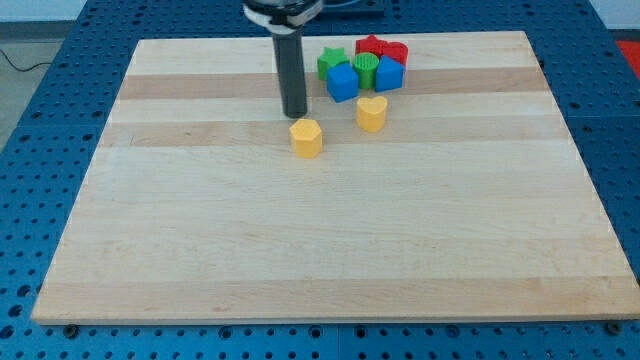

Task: Move the yellow hexagon to the left side

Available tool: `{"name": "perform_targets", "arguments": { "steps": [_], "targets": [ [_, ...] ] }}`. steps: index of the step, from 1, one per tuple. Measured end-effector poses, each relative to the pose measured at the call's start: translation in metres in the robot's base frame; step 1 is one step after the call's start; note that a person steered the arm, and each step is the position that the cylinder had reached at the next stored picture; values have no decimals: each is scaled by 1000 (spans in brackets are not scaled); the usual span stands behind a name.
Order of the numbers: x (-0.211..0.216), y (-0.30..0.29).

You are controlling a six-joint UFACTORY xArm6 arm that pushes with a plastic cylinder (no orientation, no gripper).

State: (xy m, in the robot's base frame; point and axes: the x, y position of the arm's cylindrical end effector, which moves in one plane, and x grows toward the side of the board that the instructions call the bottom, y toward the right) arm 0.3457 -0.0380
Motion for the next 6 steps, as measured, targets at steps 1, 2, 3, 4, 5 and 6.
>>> {"name": "perform_targets", "arguments": {
  "steps": [1,2,3,4,5,6],
  "targets": [
    [20,45],
    [52,43],
    [72,3],
    [72,3],
    [52,11],
    [29,-3]
  ]
}}
